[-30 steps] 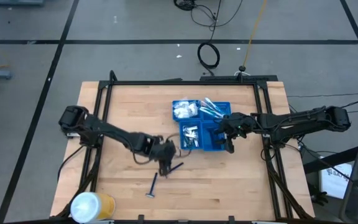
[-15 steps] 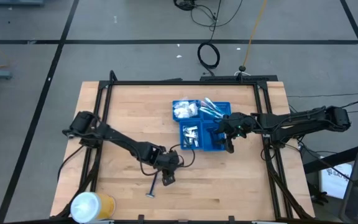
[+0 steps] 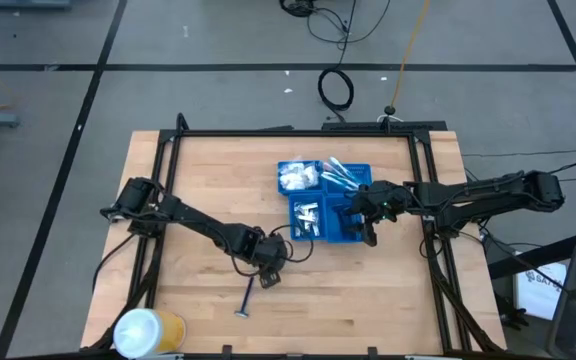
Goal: Pick & Place Travel size toiletries
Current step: Put the blue razor into the bottom right blue basket
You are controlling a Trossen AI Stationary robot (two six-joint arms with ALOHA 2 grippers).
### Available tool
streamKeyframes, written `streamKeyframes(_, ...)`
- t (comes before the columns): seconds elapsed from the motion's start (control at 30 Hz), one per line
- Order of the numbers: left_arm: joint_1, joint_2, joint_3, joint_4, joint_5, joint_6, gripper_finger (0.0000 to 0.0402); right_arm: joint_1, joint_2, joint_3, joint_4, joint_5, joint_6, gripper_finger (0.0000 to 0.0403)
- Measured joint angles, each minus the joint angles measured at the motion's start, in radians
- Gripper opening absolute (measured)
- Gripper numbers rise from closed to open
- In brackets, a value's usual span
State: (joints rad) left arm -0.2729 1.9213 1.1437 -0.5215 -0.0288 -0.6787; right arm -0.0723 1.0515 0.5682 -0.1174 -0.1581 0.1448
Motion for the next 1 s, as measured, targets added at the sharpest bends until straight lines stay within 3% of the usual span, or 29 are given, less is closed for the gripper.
streamKeyframes(0.13,0.0,0.002,0.0,-0.107,-0.05,0.006,0.0209,0.0,0.0,0.0,0.0,0.0,0.0,0.021)
streamKeyframes(0.4,0.014,0.001,-0.001,-0.244,-0.049,-0.156,0.0209,0.0,0.0,0.0,0.0,0.0,0.0,0.021)
streamKeyframes(0.63,0.012,0.002,-0.003,-0.231,-0.016,-0.072,0.0202,0.0,0.0,0.0,0.0,0.0,0.0,0.021)
streamKeyframes(0.77,0.011,0.002,-0.004,-0.205,-0.009,-0.002,0.0154,0.0,0.0,0.0,0.0,0.0,0.0,0.021)
streamKeyframes(1.0,0.01,0.002,-0.005,-0.165,0.0,0.057,0.0016,0.0,0.0,0.0,0.0,0.0,0.0,0.021)
